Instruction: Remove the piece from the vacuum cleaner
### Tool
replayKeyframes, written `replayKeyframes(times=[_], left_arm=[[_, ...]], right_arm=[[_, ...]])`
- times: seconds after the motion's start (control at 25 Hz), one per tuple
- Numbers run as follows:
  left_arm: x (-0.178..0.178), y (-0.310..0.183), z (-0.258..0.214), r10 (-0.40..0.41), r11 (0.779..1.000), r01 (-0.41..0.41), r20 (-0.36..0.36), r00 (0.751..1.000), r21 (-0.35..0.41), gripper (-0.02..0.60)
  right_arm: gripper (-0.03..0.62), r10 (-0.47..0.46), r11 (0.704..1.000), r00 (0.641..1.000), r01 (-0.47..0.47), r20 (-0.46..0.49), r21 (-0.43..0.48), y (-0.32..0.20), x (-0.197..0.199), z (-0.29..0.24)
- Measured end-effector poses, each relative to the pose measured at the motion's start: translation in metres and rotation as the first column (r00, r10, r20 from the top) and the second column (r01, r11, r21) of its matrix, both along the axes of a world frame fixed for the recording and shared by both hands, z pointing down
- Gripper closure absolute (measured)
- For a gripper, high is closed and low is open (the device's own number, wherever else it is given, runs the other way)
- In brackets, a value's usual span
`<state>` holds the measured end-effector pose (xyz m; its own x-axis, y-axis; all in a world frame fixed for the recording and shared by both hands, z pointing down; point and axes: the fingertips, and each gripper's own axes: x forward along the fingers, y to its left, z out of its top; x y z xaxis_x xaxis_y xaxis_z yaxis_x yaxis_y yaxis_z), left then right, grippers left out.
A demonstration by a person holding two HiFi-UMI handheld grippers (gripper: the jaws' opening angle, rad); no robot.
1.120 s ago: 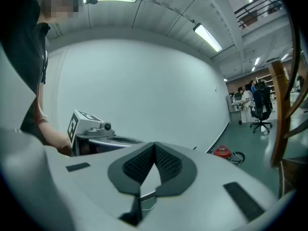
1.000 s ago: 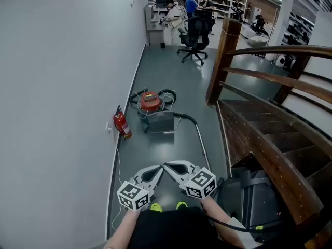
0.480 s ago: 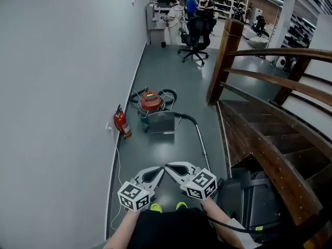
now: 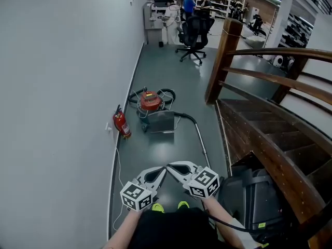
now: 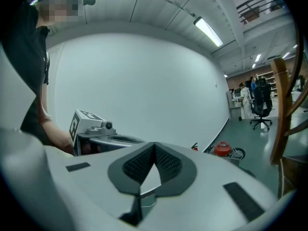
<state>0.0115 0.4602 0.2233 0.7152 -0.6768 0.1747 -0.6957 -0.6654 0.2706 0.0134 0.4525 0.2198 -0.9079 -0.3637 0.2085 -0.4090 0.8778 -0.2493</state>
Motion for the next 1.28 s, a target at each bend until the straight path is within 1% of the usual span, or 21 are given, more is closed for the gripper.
replayKeyframes(times=[0.28,0.44,0.64,0.76,0.96,1.28], left_arm=[[-0.016,0.008,0.005,0.019,1.000,-0.019,0.002,1.000,-0.008,0.574],[-0.023,0.011,0.009,0.021,1.000,-0.021,-0.012,1.000,-0.022,0.574],[-0.026,0.012,0.013,0.034,0.999,-0.034,-0.010,0.999,-0.033,0.574],[-0.031,0.013,0.019,0.025,0.998,-0.026,-0.014,1.000,-0.050,0.574],[-0.042,0.007,0.022,0.004,0.998,-0.004,-0.008,1.000,-0.057,0.574],[-0.050,-0.020,0.025,-0.023,0.997,0.023,-0.002,1.000,-0.070,0.574]], right_arm=[[0.580,0.021,1.000,1.000,-0.021,-0.018,0.009,0.007,-0.015,0.005],[0.580,0.045,0.999,0.999,-0.045,-0.024,0.000,0.011,-0.023,0.008],[0.580,0.040,0.999,0.999,-0.040,-0.037,-0.010,0.012,-0.026,0.012],[0.580,0.037,0.999,0.999,-0.038,-0.040,-0.025,0.012,-0.031,0.019],[0.580,0.025,1.000,0.998,-0.026,-0.051,-0.017,0.006,-0.042,0.021],[0.580,0.007,1.000,0.998,-0.007,-0.062,-0.011,-0.021,-0.050,0.024]])
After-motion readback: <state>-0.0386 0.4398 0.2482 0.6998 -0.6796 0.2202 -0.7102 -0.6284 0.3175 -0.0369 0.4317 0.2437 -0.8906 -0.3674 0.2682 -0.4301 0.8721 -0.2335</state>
